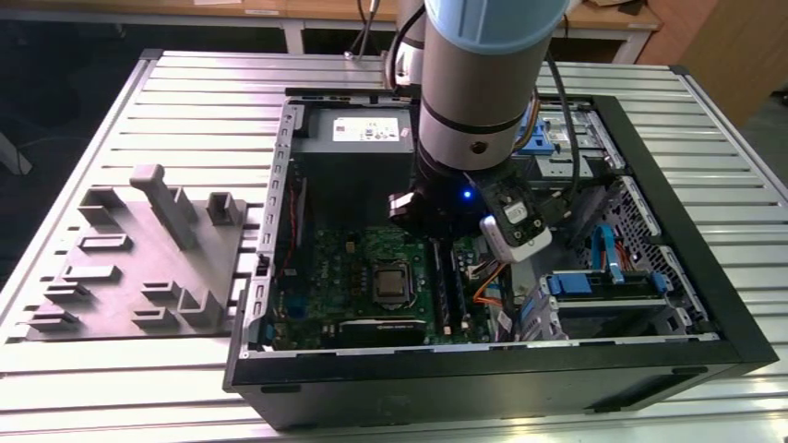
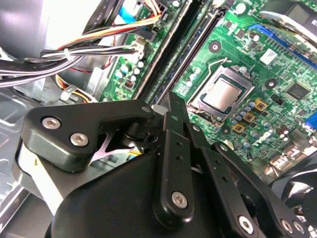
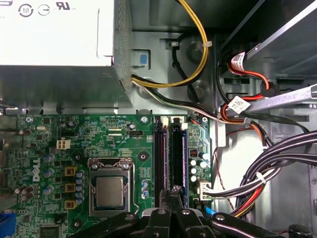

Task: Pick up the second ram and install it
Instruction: 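Press down the second ram until it locks into place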

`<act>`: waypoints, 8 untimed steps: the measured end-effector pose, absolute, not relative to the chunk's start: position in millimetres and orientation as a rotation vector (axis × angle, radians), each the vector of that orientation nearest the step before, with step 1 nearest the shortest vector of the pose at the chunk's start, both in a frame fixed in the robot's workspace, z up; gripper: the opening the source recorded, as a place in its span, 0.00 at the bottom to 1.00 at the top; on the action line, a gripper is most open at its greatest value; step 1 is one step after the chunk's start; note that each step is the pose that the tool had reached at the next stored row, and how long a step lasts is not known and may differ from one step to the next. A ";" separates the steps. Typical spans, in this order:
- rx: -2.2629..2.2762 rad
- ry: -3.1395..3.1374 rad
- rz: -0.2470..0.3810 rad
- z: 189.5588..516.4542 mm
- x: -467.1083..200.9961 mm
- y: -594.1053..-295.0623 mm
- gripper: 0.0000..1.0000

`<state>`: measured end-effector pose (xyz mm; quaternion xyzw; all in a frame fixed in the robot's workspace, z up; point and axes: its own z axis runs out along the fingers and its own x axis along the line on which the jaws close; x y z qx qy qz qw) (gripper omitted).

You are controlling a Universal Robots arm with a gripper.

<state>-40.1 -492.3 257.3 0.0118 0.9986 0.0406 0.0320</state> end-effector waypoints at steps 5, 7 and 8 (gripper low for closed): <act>0.036 3.075 0.128 257.2 -39.9 -491.5 0.10; 0.037 3.075 0.131 257.0 -40.0 -489.8 0.10; 0.037 3.075 0.131 256.8 -40.0 -488.3 0.10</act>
